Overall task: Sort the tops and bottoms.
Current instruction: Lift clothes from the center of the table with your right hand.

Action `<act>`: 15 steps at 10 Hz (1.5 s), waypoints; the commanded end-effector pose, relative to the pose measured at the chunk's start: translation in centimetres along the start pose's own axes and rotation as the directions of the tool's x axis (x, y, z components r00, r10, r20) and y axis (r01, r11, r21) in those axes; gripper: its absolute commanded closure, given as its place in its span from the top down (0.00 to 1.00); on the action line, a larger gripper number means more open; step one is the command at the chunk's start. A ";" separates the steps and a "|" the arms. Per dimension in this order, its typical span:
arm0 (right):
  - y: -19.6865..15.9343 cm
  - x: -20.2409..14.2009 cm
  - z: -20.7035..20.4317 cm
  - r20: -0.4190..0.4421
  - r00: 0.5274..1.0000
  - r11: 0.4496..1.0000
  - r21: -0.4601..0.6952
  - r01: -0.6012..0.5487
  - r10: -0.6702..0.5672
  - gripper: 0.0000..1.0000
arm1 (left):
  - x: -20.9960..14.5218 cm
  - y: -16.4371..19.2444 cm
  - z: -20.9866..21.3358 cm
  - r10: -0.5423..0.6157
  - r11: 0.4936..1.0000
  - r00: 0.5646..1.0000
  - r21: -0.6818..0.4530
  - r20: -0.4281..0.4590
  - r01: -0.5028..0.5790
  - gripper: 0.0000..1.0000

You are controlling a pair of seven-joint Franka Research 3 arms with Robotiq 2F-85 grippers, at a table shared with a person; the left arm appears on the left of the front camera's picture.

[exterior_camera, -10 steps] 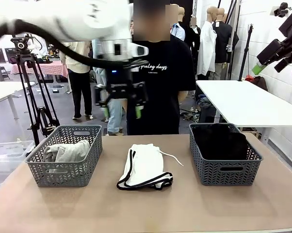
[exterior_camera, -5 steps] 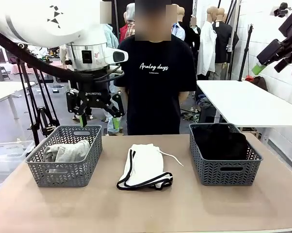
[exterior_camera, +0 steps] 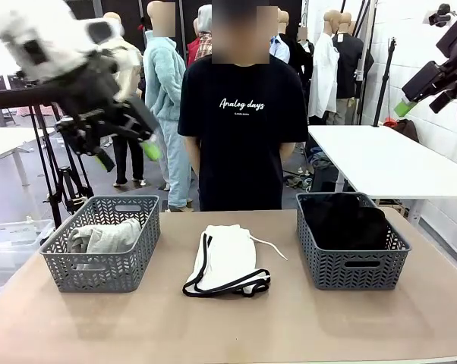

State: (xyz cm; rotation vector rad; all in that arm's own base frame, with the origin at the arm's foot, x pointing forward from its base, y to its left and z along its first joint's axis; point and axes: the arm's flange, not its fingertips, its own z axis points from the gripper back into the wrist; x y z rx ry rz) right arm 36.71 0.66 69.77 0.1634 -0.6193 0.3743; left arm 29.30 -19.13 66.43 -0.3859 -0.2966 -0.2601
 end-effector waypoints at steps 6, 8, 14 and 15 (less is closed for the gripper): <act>0.0 0.1 -0.1 -0.005 1.000 1.000 -0.008 -0.014 0.014 1.00 | 1.9 -1.0 -1.6 0.002 1.000 0.999 0.013 -0.037 -0.002 1.00; 0.0 0.1 -0.1 -0.005 1.000 1.000 -0.008 -0.014 0.014 1.00 | 5.0 2.6 -1.1 -0.054 0.998 0.997 0.028 0.057 0.052 1.00; 0.0 0.1 -0.1 -0.005 1.000 1.000 -0.008 -0.014 0.014 1.00 | 6.4 8.0 -1.3 -0.197 0.979 0.968 0.022 -0.155 0.203 1.00; 0.0 0.1 -0.1 -0.005 1.000 1.000 -0.008 -0.014 0.014 1.00 | 6.2 7.7 -1.7 -0.221 0.971 0.957 0.046 -0.185 0.233 1.00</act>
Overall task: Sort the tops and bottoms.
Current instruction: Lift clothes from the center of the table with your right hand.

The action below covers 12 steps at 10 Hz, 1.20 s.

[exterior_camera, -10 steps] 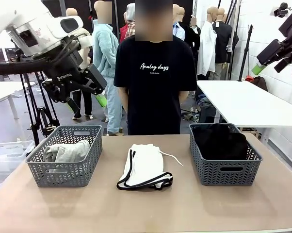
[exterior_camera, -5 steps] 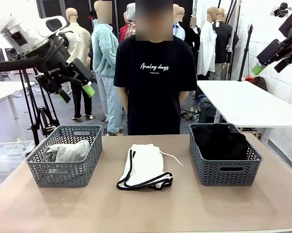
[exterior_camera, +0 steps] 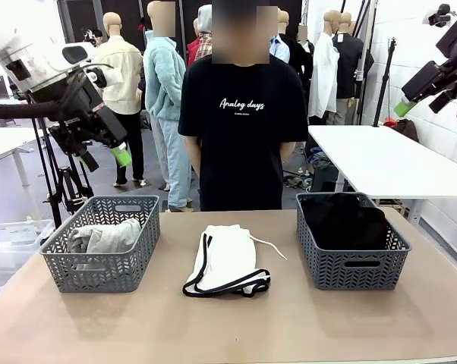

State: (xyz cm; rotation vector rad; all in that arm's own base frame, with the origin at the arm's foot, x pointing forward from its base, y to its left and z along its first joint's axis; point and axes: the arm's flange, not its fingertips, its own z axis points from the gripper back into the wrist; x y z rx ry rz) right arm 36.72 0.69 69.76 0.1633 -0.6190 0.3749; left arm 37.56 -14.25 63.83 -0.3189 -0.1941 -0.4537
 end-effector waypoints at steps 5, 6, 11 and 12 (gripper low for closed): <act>0.9 5.7 -10.0 -0.098 0.995 0.964 0.266 0.001 0.026 1.00 | -0.2 -0.3 -0.4 -0.020 0.999 0.999 0.024 -0.033 0.021 1.00; 2.3 7.1 -13.9 -0.119 0.990 0.938 0.346 -0.025 0.071 1.00 | -0.2 -0.3 -0.4 -0.020 0.999 0.999 0.024 -0.033 0.021 1.00; 5.8 7.1 -26.0 -0.149 0.978 0.873 0.484 -0.059 0.148 1.00 | -0.2 -0.3 -0.4 -0.020 0.999 0.999 0.024 -0.033 0.021 1.00; 5.7 6.6 -26.9 -0.200 0.968 0.873 0.487 -0.035 0.150 1.00 | -0.2 -0.3 -0.4 -0.020 0.999 0.999 0.024 -0.033 0.021 1.00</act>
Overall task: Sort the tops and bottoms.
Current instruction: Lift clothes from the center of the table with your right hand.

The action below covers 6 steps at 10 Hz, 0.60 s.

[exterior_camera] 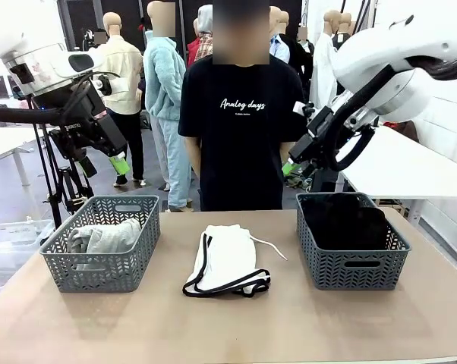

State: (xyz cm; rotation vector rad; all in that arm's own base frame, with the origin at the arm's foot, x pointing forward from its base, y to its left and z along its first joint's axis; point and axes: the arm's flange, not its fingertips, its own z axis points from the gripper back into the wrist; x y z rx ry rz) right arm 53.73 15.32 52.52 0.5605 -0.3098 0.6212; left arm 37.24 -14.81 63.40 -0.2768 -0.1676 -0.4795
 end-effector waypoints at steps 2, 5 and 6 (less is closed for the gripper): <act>0.9 0.3 1.0 0.018 1.000 1.000 -0.004 -0.007 0.007 1.00 | -0.1 0.2 0.2 0.003 1.000 1.000 -0.008 0.006 -0.003 1.00; -0.3 -1.1 -0.5 0.053 0.998 0.999 -0.032 0.016 -0.014 1.00 | -0.1 0.2 0.2 0.003 1.000 1.000 -0.008 0.006 -0.003 1.00; -0.6 -1.3 -3.6 0.054 0.998 0.999 -0.031 0.022 -0.020 1.00 | -0.1 0.2 0.2 0.003 1.000 1.000 -0.008 0.006 -0.003 1.00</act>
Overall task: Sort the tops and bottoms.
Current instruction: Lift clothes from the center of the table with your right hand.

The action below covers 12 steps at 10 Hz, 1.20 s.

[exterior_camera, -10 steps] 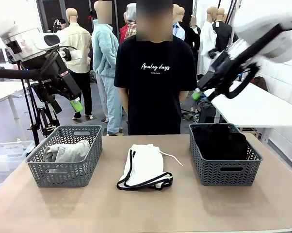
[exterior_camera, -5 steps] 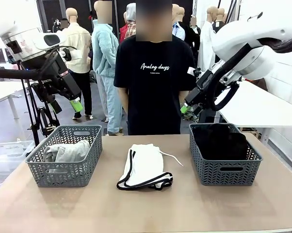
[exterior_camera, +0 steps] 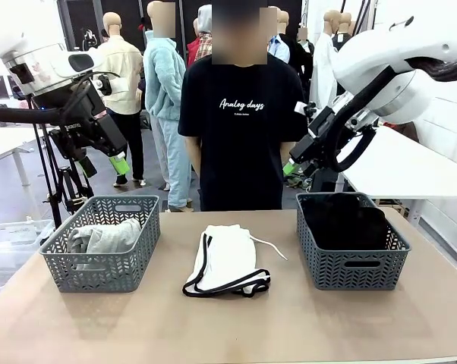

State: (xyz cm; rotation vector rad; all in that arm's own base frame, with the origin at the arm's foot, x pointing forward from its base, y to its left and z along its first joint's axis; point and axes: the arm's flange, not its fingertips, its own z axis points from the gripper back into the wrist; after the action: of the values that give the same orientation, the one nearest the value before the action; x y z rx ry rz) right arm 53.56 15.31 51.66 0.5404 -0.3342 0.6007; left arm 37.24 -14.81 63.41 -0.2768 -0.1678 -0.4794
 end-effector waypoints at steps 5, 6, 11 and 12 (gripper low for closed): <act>3.6 2.8 -17.1 -0.139 0.980 0.990 0.025 -0.139 0.141 1.00 | -0.1 0.2 0.2 0.003 1.000 1.000 -0.008 0.005 -0.003 1.00; 3.9 2.7 -19.6 -0.199 0.967 0.987 -0.015 -0.163 0.156 1.00 | -0.1 0.2 0.2 0.003 1.000 1.000 -0.008 0.005 -0.003 1.00; 6.3 1.8 -25.5 -0.318 0.937 0.978 -0.101 -0.182 0.142 1.00 | -0.1 0.2 0.2 0.003 1.000 1.000 -0.008 0.005 -0.003 1.00; 6.4 1.4 -26.3 -0.332 0.934 0.979 -0.102 -0.177 0.134 1.00 | -0.1 0.2 0.2 0.003 1.000 1.000 -0.008 0.005 -0.003 1.00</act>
State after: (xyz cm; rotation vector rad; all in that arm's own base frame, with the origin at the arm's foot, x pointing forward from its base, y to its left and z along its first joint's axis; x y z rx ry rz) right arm 54.03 34.68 33.84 0.3019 -0.1005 0.8270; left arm 37.24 -14.81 63.41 -0.2766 -0.1679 -0.4791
